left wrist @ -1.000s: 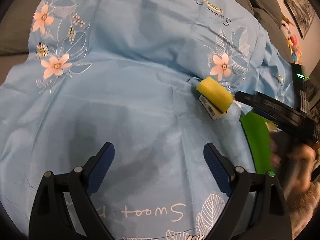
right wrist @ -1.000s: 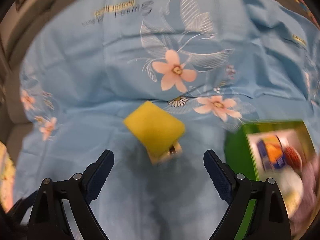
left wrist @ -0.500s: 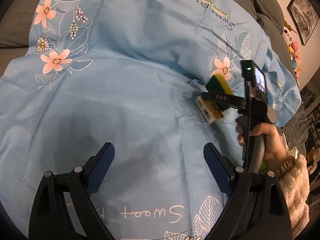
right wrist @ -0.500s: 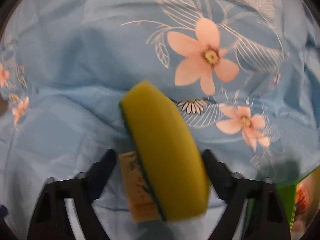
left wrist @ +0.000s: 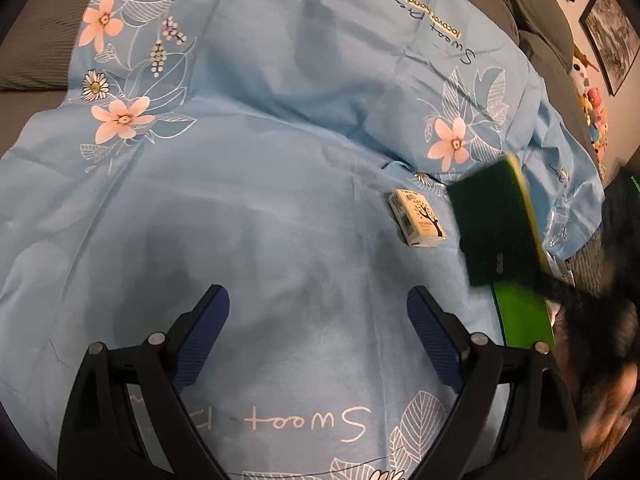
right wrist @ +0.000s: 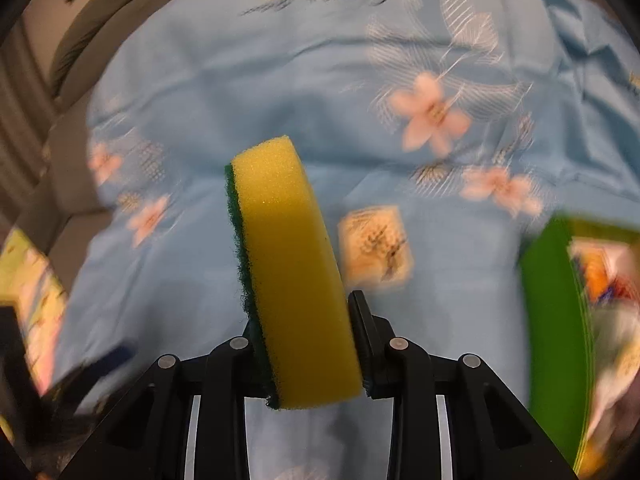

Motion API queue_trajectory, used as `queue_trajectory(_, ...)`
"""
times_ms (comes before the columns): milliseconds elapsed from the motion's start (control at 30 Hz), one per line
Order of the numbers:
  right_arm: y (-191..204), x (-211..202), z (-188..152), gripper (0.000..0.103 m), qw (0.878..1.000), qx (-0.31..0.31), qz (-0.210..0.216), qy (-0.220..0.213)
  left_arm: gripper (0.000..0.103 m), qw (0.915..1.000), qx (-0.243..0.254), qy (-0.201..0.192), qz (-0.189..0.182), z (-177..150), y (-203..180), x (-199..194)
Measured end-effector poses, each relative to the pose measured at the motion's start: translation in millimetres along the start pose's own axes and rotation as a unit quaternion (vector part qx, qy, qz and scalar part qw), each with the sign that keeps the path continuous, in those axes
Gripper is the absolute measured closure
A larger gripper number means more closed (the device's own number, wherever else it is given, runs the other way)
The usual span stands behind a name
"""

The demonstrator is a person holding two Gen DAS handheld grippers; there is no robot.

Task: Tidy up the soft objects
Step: 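Grasp the yellow-green sponge with the right tool and lift it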

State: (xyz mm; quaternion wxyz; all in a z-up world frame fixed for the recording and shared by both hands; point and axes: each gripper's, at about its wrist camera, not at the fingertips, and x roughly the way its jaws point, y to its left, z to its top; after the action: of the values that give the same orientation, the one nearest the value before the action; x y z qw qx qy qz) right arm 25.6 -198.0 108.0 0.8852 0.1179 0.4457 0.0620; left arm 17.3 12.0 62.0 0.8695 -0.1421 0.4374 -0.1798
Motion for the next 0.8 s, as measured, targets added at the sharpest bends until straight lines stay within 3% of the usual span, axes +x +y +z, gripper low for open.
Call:
queue_trajectory(67, 10.6, 0.1, -26.6, 0.070, 0.999, 0.016, 0.043, 0.027, 0.013, 1.0000, -0.005, 0.000, 0.002, -0.3, 2.7, -1.0)
queue_trajectory(167, 3.3, 16.8, -48.0, 0.066, 0.993, 0.059, 0.070, 0.074, 0.013, 0.9999, -0.011, 0.003, 0.009, -2.1, 6.4, 0.5)
queue_trajectory(233, -5.4, 26.5, -56.4, 0.046, 0.992, 0.076, 0.055, 0.086, 0.013, 0.9998, -0.013, 0.007, 0.014, -4.5, 7.4, 1.9)
queue_trajectory(267, -8.5, 27.1, -58.4, 0.028, 0.992, 0.083, 0.041, 0.086, 0.013, 0.9998, -0.013, 0.009, 0.015, -6.2, 7.1, 2.7)
queue_trajectory(300, -13.9, 28.2, -59.9, 0.022, 0.992, 0.092, 0.025, 0.085, 0.013, 0.9997, -0.011, 0.011, 0.017, -7.8, 6.2, 3.8)
queue_trajectory(467, -30.2, 3.5, -57.5, 0.022, 0.993, 0.109, 0.006, 0.037, 0.013, 0.9995, 0.006, 0.028, 0.013, -15.6, -3.6, 11.9)
queue_trajectory(600, -40.3, -11.8, -55.1, 0.022, 0.994, 0.111, -0.005, 0.001, 0.013, 0.9986, 0.011, 0.051, -0.011, -24.0, -12.9, 22.2)
queue_trajectory(700, -48.9, -10.4, -50.1, 0.022, 0.992, 0.122, 0.014, -0.009, 0.013, 0.9964, 0.013, 0.071, -0.043, -31.7, -23.4, 30.8)
queue_trajectory(800, -56.9, 1.0, -49.9, 0.022, 0.989, 0.145, 0.039, 0.009, 0.015, 0.9938, 0.034, 0.082, -0.067, -38.7, -37.4, 38.3)
